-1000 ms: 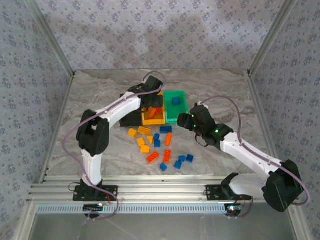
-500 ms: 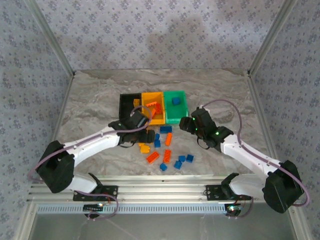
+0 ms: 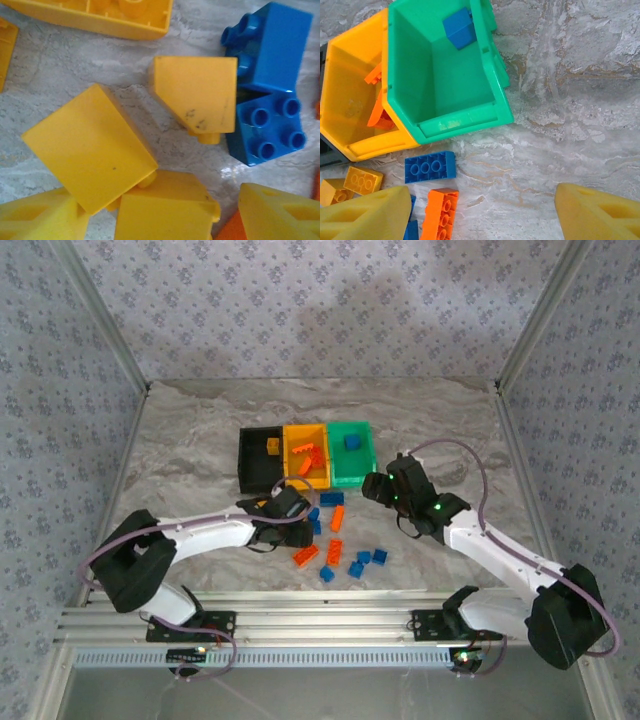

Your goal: Sort the legos into containers by color

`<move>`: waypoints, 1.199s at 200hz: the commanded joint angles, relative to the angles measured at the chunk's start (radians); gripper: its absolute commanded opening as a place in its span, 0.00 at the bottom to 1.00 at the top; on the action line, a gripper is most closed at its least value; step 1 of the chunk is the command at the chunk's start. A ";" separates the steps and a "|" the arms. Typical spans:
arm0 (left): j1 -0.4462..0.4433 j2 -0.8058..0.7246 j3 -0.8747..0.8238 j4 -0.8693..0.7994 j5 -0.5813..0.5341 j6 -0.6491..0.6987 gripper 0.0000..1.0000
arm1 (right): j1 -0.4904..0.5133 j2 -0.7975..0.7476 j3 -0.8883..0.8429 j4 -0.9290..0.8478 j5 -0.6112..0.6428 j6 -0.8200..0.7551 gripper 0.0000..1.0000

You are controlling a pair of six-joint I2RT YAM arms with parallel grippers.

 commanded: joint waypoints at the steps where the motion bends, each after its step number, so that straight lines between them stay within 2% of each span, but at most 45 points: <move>1: -0.003 0.008 -0.007 0.007 -0.032 -0.008 0.69 | -0.011 -0.034 -0.015 -0.010 0.003 0.016 0.78; 59: -0.018 -0.049 -0.048 -0.015 -0.023 -0.026 0.46 | -0.022 -0.036 -0.016 -0.003 0.002 0.021 0.77; 82: -0.021 -0.101 -0.056 -0.050 -0.021 -0.043 0.43 | -0.026 -0.035 -0.015 -0.004 -0.001 0.021 0.77; 114: -0.017 -0.255 -0.046 -0.118 -0.046 -0.057 0.43 | -0.028 -0.036 -0.018 -0.003 -0.004 0.026 0.78; 133: 0.029 -0.332 -0.021 -0.138 -0.041 -0.050 0.43 | -0.028 -0.037 -0.021 0.002 -0.008 0.031 0.78; 154: 0.136 -0.359 0.051 -0.154 -0.062 -0.008 0.43 | -0.030 -0.036 -0.028 0.003 -0.003 0.033 0.78; 173: 0.250 -0.303 0.131 -0.121 -0.080 0.037 0.43 | -0.031 -0.033 -0.033 0.002 0.000 0.035 0.77; 195: 0.360 -0.171 0.225 -0.061 -0.092 0.053 0.43 | -0.031 -0.030 -0.033 -0.006 0.001 0.036 0.78; 240: 0.432 0.113 0.461 -0.064 -0.132 0.080 0.43 | -0.037 -0.039 -0.039 -0.036 0.004 0.035 0.77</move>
